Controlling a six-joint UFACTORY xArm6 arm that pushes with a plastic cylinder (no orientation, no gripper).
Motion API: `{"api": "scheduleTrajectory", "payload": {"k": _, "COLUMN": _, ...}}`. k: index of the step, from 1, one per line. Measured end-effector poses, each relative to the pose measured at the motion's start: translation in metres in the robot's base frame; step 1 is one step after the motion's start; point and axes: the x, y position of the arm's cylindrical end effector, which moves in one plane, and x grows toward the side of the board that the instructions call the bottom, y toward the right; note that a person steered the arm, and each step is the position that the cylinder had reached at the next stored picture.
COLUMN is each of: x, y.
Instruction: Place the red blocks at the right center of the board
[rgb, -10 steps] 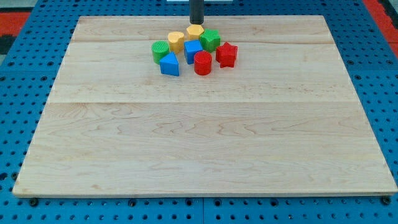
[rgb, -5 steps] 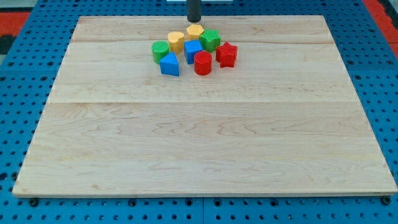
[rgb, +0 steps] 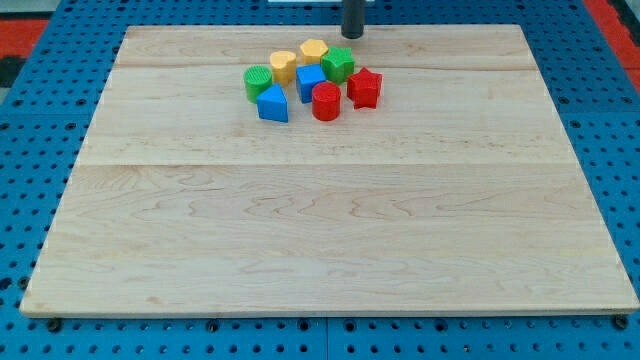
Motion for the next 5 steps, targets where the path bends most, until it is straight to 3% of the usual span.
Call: {"api": "scheduleTrajectory", "payload": {"k": 5, "x": -0.009, "y": 0.005}}
